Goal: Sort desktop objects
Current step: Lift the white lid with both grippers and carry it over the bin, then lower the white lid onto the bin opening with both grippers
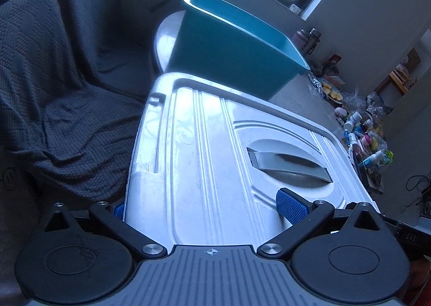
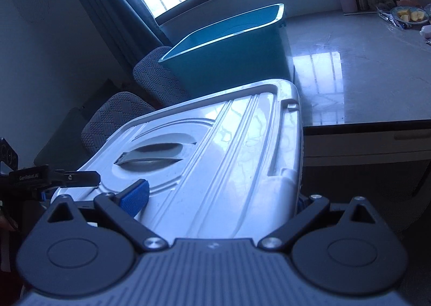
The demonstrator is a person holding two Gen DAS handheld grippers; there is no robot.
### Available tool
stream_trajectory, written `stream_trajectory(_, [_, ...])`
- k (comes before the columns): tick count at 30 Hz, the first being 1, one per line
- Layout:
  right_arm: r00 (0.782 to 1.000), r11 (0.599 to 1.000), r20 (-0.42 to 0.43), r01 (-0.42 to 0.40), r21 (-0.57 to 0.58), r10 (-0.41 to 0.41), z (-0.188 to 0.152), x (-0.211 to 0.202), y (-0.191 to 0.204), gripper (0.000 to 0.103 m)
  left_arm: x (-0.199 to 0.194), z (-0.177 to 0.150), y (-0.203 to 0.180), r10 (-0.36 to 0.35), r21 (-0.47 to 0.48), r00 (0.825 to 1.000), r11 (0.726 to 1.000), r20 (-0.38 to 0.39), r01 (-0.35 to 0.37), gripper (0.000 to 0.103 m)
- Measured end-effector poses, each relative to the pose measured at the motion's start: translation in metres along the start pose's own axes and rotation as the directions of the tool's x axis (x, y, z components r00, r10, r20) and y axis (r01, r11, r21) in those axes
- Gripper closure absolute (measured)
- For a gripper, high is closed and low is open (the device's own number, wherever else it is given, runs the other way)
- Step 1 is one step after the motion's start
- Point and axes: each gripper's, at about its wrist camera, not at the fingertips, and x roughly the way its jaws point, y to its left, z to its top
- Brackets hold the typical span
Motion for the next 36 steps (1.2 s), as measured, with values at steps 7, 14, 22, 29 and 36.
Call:
stream_trajectory(7, [0.999,1.0,0.038,0.003,-0.021,-0.003,-0.002,-0.011,0.035,0.004,-0.039,0.005,0.019,-0.013,0.013,0.999,1.0,0.031,0.013,0.0])
stream_trajectory(14, [0.997,1.0,0.075,0.024,-0.018,-0.023,0.014,-0.016,0.047,0.004,-0.048,0.03,0.014,-0.039,0.043,0.998,0.998,0.04,0.037,0.0])
stream_trajectory(22, [0.994,0.999,0.104,0.03,-0.015,-0.028,0.038,0.001,0.053,0.004,-0.04,0.069,0.016,-0.05,0.064,0.998,0.997,0.04,0.047,0.0])
stream_trajectory(29, [0.992,1.0,0.126,0.025,-0.017,-0.023,0.066,0.019,0.057,0.004,-0.028,0.117,0.018,-0.054,0.081,0.998,0.995,0.041,0.05,0.0])
stream_trajectory(36, [0.991,0.999,0.134,0.028,-0.031,-0.024,0.1,0.036,0.054,0.004,-0.01,0.161,0.014,-0.059,0.072,0.997,0.996,0.046,0.055,0.0])
